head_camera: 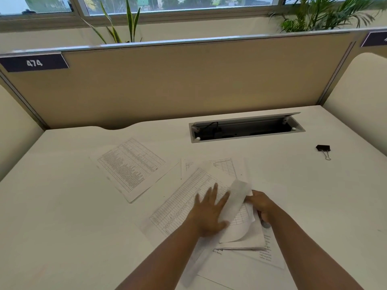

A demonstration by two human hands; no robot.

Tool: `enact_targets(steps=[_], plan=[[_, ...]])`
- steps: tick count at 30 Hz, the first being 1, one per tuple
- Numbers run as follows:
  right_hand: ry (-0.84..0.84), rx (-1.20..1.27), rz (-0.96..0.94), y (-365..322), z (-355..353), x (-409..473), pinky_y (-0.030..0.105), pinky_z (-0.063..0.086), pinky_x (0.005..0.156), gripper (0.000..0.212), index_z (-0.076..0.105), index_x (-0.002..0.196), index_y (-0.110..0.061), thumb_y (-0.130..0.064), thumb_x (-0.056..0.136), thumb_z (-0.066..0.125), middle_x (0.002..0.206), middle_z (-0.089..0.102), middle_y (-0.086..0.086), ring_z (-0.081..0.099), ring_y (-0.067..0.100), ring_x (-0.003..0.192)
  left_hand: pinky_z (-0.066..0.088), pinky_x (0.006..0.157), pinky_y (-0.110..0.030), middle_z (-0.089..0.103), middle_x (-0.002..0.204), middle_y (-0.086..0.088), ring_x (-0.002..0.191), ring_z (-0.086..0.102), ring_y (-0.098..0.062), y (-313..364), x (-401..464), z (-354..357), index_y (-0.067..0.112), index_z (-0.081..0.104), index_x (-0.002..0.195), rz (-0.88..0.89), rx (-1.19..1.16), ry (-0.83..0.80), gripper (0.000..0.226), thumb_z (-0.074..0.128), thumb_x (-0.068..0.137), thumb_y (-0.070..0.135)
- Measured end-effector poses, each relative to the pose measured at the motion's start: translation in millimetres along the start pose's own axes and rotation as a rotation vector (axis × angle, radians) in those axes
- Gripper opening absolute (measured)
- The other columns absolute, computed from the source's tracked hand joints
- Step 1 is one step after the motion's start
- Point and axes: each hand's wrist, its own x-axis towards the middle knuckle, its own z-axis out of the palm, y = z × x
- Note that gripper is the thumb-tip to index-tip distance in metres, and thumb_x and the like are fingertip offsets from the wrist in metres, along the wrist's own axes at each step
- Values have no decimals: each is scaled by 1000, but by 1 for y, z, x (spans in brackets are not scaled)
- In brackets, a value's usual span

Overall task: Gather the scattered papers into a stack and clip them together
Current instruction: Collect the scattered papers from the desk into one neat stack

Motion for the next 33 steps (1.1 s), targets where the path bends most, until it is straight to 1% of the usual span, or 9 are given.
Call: enact_targets(steps=[3, 6, 9, 16, 22, 25, 27, 29, 33], plan=[[2, 2, -6, 0, 0, 1, 30, 50, 57, 6, 65, 78, -9, -4, 81, 64, 84, 67, 14, 64, 24, 71, -13, 107, -63, -36, 140, -7, 137, -27, -24, -15, 0, 6, 31, -28, 139, -272, -105, 45, 110, 0, 50, 90], [-1, 5, -12, 1, 0, 2, 31, 51, 60, 8, 65, 77, -9, -3, 81, 64, 84, 67, 13, 63, 24, 72, -1, 111, -63, -18, 154, -18, 145, -11, -31, -41, -7, -2, 19, -16, 146, -634, -247, 157, 90, 21, 83, 71], [-7, 0, -10, 1, 0, 0, 29, 50, 57, 7, 65, 78, -10, -4, 82, 65, 82, 66, 11, 63, 22, 71, 24, 108, -55, 19, 153, -16, 140, 21, -33, -68, -21, -16, 15, 12, 147, -795, -202, 228, 81, 42, 86, 59], [-16, 4, 0, -1, 1, -5, 20, 51, 41, 7, 65, 77, -8, -2, 81, 64, 75, 68, 9, 65, 19, 62, 37, 97, -43, 56, 121, -6, 116, 50, -24, -87, -31, -15, 12, 42, 124, -812, -243, 235, 73, 65, 72, 58], [-17, -1, -1, -2, 1, -7, 25, 51, 49, 7, 64, 82, -10, -10, 80, 70, 81, 67, 8, 65, 21, 71, 36, 99, -40, 53, 125, -6, 121, 46, -23, -82, -34, -15, 14, 52, 121, -812, -186, 150, 64, 56, 78, 61], [-20, 24, 0, -1, 1, -6, 26, 52, 51, 8, 63, 85, -9, -10, 80, 70, 83, 67, 9, 64, 21, 72, 41, 95, -38, 56, 122, -12, 116, 51, -27, -85, -36, -15, 5, 55, 117, -746, -406, 241, 52, 53, 87, 47], [-23, 33, 6, -1, 1, -7, 23, 52, 45, 6, 63, 86, -9, -9, 82, 67, 82, 66, 8, 64, 21, 71, 40, 78, -31, 63, 95, -7, 98, 57, -28, -89, -39, -18, 8, 62, 91, -675, -619, 384, 28, 54, 90, 34], [-23, 53, 18, -1, 0, -7, 21, 52, 41, 4, 62, 88, -7, -7, 84, 64, 82, 66, 8, 63, 20, 71, 35, 62, -28, 51, 64, 1, 71, 52, -23, -92, -41, -23, 17, 50, 61, -620, -729, 480, 30, 56, 89, 26], [-23, 48, 31, -1, 0, -5, 29, 52, 55, 4, 62, 88, -6, -5, 84, 64, 92, 66, 13, 63, 22, 73, 52, 77, -40, 64, 78, -6, 74, 59, -21, -94, -41, -37, 13, 64, 75, -563, -963, 546, 16, 59, 88, 22]])
